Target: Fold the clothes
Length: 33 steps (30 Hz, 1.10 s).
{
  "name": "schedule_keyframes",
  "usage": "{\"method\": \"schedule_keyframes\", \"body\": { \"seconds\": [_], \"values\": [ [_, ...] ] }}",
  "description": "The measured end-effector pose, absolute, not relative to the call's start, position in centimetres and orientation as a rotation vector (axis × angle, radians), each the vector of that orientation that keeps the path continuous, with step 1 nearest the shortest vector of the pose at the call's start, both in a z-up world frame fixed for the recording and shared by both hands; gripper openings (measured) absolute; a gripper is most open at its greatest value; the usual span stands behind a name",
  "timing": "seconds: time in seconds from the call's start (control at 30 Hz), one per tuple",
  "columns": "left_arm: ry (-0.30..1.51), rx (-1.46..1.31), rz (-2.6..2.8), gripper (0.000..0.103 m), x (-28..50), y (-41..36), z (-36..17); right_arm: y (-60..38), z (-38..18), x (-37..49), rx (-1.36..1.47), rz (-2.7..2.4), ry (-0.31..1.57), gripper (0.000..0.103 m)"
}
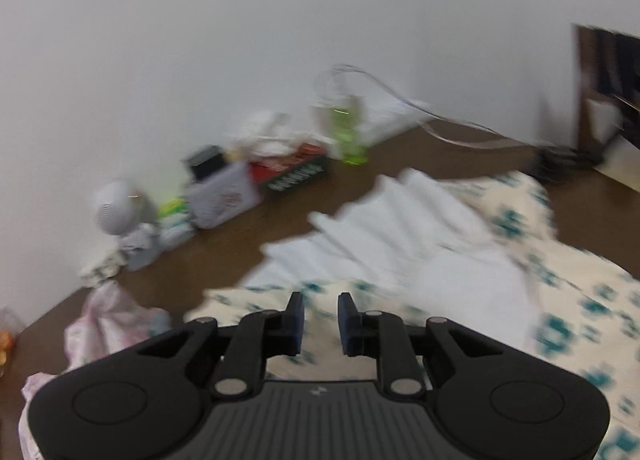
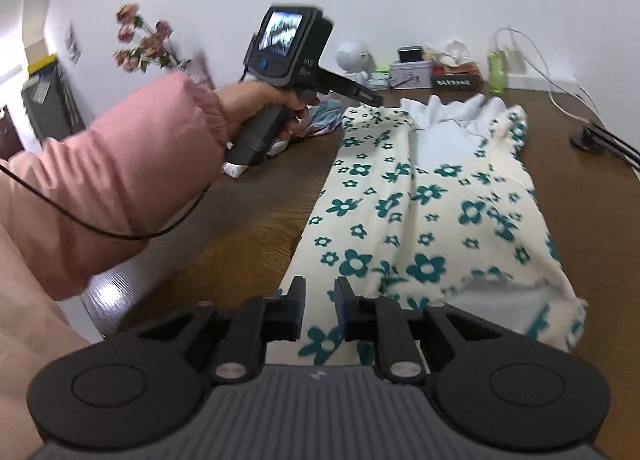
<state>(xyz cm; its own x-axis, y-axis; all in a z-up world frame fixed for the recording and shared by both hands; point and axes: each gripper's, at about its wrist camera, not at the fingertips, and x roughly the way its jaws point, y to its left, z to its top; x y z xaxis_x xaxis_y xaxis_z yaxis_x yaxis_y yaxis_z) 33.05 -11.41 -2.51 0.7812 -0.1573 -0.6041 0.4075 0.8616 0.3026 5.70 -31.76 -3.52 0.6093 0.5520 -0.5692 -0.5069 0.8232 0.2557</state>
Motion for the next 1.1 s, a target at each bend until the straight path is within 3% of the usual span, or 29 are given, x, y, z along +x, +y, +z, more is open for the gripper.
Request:
{"method": "schedule_keyframes", "body": {
  "seconds": [0.13,0.2,0.4,0.5,0.6,1.03,1.1],
  "values": [
    [0.641,0.525,-0.349,0.018,31.7,-13.4,-4.1,-31.3,-5.3,6.9,-0.019,0.5,0.74,0.015],
    [0.668,0.517,-0.333,0.014,32.1,-13.6,-5.4,-31.8,-5.7,6.5,0.004,0.493,0.737,0.015],
    [0.651,0.462,-0.319,0.016,32.6,-12.9,-5.3,-33.1,-6.1,5.3,0.089,0.49,0.709,0.015],
    [0.621,0.414,-0.325,0.026,32.0,-11.6,-4.2,-33.6,-5.1,4.7,0.128,0.496,0.697,0.019],
    [0.607,0.374,-0.289,0.031,31.8,-9.5,-3.0,-33.8,-3.8,3.2,0.11,0.503,0.654,0.032],
    [0.674,0.338,-0.143,0.023,36.2,-6.9,-5.1,-33.8,-3.8,1.6,0.12,0.515,0.679,0.032],
    [0.672,0.358,-0.137,0.026,36.1,-7.3,-4.8,-34.1,-3.6,1.5,0.143,0.511,0.674,0.032]
  ]
}}
